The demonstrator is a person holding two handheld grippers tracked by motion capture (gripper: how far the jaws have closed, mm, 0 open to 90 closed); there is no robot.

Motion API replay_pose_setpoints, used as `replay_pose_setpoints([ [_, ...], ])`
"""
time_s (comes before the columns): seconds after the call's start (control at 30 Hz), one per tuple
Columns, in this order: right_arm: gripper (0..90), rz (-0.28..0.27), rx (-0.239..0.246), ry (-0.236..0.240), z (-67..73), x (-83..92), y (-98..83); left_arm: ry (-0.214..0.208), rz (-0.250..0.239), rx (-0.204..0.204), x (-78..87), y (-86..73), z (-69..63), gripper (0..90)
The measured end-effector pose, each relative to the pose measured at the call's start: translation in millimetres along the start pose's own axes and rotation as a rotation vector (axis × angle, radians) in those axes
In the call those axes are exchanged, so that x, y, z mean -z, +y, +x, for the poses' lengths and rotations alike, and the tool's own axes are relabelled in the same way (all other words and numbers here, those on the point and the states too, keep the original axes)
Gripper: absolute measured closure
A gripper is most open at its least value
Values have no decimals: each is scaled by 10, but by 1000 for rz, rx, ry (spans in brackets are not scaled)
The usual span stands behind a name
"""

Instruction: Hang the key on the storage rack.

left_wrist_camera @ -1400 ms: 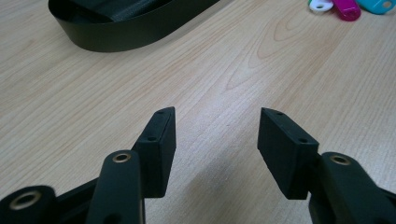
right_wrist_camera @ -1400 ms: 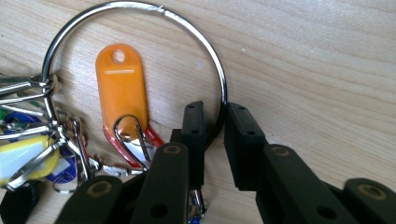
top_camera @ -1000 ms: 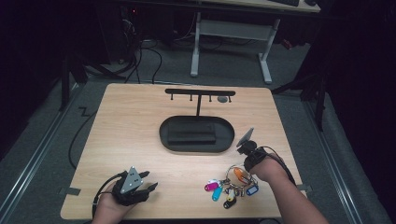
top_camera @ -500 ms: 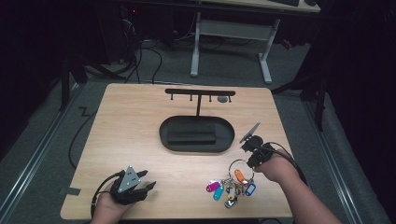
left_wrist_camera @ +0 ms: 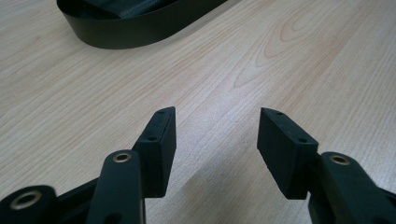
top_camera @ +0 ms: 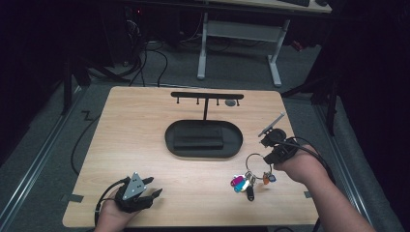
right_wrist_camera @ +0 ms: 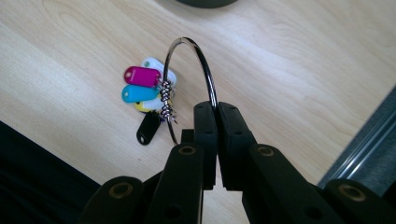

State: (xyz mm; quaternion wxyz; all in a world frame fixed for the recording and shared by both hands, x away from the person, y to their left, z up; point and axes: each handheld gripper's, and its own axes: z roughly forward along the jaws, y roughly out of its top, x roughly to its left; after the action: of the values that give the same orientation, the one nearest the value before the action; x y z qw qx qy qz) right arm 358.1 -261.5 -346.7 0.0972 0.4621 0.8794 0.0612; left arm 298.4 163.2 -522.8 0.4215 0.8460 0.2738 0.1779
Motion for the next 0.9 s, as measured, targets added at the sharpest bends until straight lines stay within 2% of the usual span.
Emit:
replay_pose_setpoints([
  [0.23,878,-19,1,-38,-61,201,58,1,5,1,-2,-5,10,477],
  [0.53,878,-30,0,-59,-110,289,142,2,3,2,3,-8,19,477],
  [0.7,879,-49,-4,-81,-151,367,248,-11,19,4,-7,-20,24,475],
  [0.83,879,-56,-12,-79,-173,384,317,-8,20,1,-1,-25,21,475],
  [0.9,879,-66,-6,-86,-198,399,406,-4,14,3,13,-23,24,475],
])
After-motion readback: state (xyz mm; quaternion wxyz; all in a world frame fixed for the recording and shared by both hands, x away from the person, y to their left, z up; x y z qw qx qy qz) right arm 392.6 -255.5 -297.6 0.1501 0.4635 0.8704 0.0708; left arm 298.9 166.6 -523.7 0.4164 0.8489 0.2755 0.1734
